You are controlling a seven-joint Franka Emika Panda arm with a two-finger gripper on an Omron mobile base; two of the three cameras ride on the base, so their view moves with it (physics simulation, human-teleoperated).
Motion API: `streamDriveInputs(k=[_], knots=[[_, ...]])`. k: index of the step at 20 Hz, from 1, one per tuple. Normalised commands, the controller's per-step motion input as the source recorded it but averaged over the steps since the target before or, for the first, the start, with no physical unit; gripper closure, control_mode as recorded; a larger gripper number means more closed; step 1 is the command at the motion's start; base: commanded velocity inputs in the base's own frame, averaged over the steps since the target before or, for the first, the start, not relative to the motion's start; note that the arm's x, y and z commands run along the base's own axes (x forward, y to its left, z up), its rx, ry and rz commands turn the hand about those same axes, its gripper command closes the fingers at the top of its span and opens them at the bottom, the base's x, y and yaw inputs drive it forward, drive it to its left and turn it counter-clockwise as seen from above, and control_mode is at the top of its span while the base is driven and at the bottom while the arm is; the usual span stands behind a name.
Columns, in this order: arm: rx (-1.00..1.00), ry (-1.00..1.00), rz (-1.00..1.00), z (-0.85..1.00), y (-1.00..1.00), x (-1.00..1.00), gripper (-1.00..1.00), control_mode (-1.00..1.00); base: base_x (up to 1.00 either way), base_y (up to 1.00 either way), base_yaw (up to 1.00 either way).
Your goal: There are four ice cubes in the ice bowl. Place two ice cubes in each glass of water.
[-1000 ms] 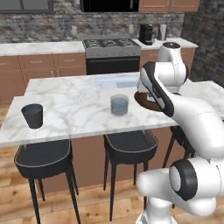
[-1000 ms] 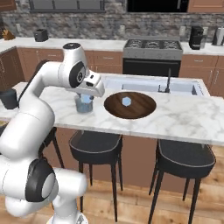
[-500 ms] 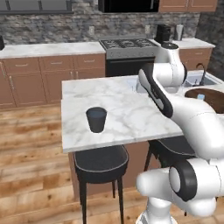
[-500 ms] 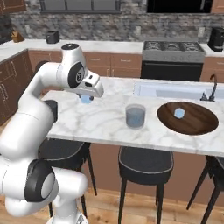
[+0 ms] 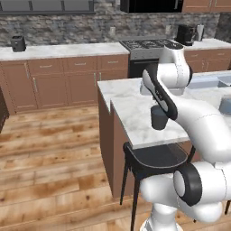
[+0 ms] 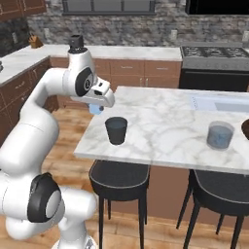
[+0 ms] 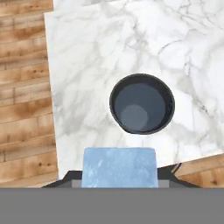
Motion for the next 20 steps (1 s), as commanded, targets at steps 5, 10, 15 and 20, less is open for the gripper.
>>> streamDriveInputs(k=[5, 10, 15, 20], knots=[[0.0, 0.0, 0.0, 0.0, 0.0, 0.0, 1.0, 1.0, 0.68, 0.04, -0.06], [0.03, 0.0, 0.02, 0.0, -0.37, 0.12, 1.0, -1.0, 0.25, -0.07, 0.0], [0.07, -0.01, 0.05, 0.0, -0.58, -0.2, 1.0, -1.0, 0.0, 0.0, 0.0], [-0.02, 0.01, 0.0, -0.09, -0.03, -0.14, 1.0, -1.0, 0.0, 0.0, 0.0]])
